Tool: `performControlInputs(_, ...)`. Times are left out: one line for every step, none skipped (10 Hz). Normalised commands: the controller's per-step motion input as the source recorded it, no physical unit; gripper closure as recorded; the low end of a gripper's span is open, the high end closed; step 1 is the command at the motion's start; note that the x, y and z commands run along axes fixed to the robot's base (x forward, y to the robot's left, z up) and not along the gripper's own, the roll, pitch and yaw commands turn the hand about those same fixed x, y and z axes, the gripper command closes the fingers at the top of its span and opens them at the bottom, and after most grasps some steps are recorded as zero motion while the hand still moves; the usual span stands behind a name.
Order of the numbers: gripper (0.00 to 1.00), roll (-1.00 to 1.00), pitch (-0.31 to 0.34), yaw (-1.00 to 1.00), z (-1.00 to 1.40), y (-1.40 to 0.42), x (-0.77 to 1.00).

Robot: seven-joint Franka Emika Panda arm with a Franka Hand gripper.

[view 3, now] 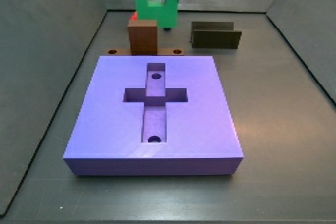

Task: Pick up the green object. Move up. Move to above the board. Insert the green object.
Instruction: Move to above the board.

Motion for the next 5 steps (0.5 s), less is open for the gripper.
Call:
performControlInputs(1.00, 0.00, 0.028, 0.00, 1.40, 0.01, -0.02)
performControlInputs(1.00, 0.02, 0.035, 0.01, 1.40, 0.00, -0.04)
performControlInputs(1.00, 0.03, 0.036, 0.01, 1.40, 0.00, 0.01)
performControlInputs(1.00, 0.01, 0.073, 0.00, 1.40, 0.01, 0.05)
performControlInputs(1.00, 0.02, 0.095, 0.01, 0.67, 0.00, 0.02)
